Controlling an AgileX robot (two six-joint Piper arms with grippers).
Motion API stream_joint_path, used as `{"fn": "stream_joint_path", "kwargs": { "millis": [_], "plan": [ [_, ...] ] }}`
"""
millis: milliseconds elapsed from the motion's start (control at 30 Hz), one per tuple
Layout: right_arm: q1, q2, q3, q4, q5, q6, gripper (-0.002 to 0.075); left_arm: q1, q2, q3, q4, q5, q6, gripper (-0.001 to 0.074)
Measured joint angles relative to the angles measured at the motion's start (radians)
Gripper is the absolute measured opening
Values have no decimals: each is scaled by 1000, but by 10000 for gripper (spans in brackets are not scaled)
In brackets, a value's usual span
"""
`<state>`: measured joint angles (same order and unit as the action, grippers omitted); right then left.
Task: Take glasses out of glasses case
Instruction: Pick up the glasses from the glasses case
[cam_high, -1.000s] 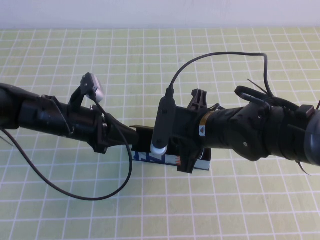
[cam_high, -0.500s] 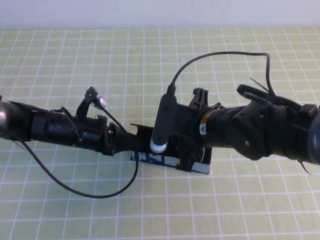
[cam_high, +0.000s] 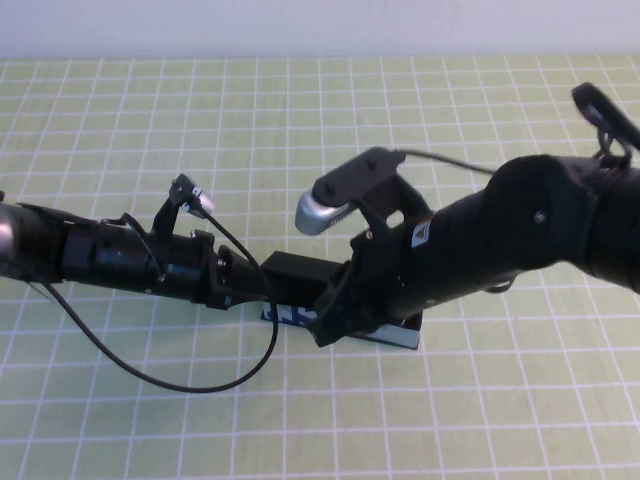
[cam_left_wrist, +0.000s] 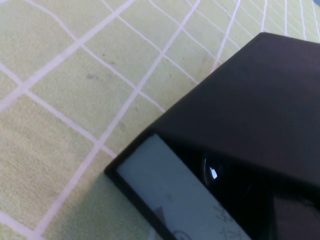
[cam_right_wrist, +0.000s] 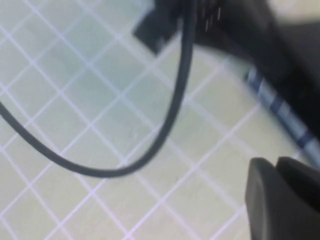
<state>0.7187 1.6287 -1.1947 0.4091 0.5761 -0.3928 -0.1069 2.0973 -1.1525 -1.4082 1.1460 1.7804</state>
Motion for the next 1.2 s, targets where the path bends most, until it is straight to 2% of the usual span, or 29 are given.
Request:
{"fn": "stream_joint_path", "kwargs": {
  "millis": [100,300,400,700,1200],
  "plan": [
    [0,42,0,-56,21,126,-8,0,0,0,0,0,-4,-4],
    [0,123,0,-293,-20,393,-15,0,0,0,-2,0,-14,-4],
    [-20,146,-9,-348,-50,462,-15,0,0,0,-2,0,-17,-4],
    [-119,241,-159,-367,-33,484,-16,0,0,0,-2,-1,-20,-4],
    [-181,442,-390,-361,90,480,-16,0,0,0,-2,-1,-23,-4]
  ]
}}
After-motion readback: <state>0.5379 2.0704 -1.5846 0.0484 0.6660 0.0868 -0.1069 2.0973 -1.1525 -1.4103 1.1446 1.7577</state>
